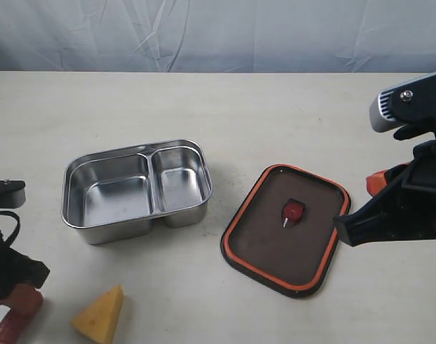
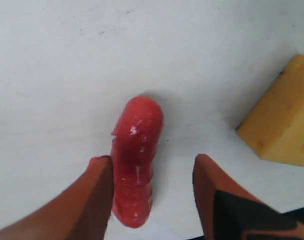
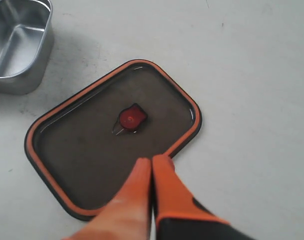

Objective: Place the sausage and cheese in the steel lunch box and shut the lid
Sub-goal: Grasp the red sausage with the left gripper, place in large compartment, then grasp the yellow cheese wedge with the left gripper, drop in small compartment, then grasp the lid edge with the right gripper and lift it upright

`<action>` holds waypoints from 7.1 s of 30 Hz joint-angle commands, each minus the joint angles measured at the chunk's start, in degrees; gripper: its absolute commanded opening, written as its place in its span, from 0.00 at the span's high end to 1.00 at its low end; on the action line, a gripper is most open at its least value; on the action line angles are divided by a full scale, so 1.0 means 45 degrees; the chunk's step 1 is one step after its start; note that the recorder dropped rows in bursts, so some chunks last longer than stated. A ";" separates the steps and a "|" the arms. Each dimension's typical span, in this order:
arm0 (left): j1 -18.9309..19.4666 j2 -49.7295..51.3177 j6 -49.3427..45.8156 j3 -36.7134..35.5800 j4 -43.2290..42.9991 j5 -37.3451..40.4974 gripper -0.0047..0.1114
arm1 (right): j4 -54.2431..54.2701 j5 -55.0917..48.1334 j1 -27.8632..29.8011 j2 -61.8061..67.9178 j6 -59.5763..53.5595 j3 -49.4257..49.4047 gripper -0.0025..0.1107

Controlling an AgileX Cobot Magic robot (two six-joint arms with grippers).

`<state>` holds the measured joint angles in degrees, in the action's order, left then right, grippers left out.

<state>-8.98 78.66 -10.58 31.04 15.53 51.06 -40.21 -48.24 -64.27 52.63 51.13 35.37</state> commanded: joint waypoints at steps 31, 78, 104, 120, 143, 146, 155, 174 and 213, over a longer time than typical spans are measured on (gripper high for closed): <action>-0.1371 -0.0010 0.1677 0.4132 -0.0618 -0.0689 0.96 | -0.0358 0.0089 0.0048 -0.0072 0.0080 -0.0046 0.98; -0.5299 0.0009 0.1775 0.2454 -0.1011 -0.0827 0.76 | -0.6177 -0.4827 0.0067 -0.1349 0.7785 -0.0046 0.98; -0.6689 0.4585 0.1261 0.1954 0.0991 -0.1264 0.95 | -0.7221 -0.4827 0.0067 -0.2054 0.7971 -0.0046 0.98; -0.6631 0.5741 0.4028 0.8720 -0.5125 -0.3841 0.96 | -0.6953 -0.4827 0.0067 -0.2054 0.7944 -0.0046 0.98; -0.5898 0.5040 0.4316 0.9459 -0.5382 -0.2123 0.95 | -0.2047 -0.2793 0.0067 -0.1211 0.6246 -0.0046 0.98; -0.5898 0.4082 0.4393 0.9393 -0.5382 -0.2123 0.96 | -0.2225 -0.2722 0.0067 -0.0416 0.6364 -0.0046 0.97; -0.5898 0.1725 0.4902 0.8489 -0.5685 -0.1837 0.96 | -0.3142 0.0340 0.1692 0.1832 0.7751 0.0263 0.70; -0.5898 0.0304 0.4902 0.6657 -0.5937 -0.1254 0.96 | 0.3832 0.1936 0.7573 0.8748 -0.1637 0.4038 0.70; -0.5898 0.0304 0.4593 0.6657 -0.4179 -0.2744 0.51 | 0.5038 0.1640 0.7958 1.1534 -0.4032 0.4413 0.98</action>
<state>-35.52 80.56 11.26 61.04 -7.24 42.48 -12.81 -40.60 -28.79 107.95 30.98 55.50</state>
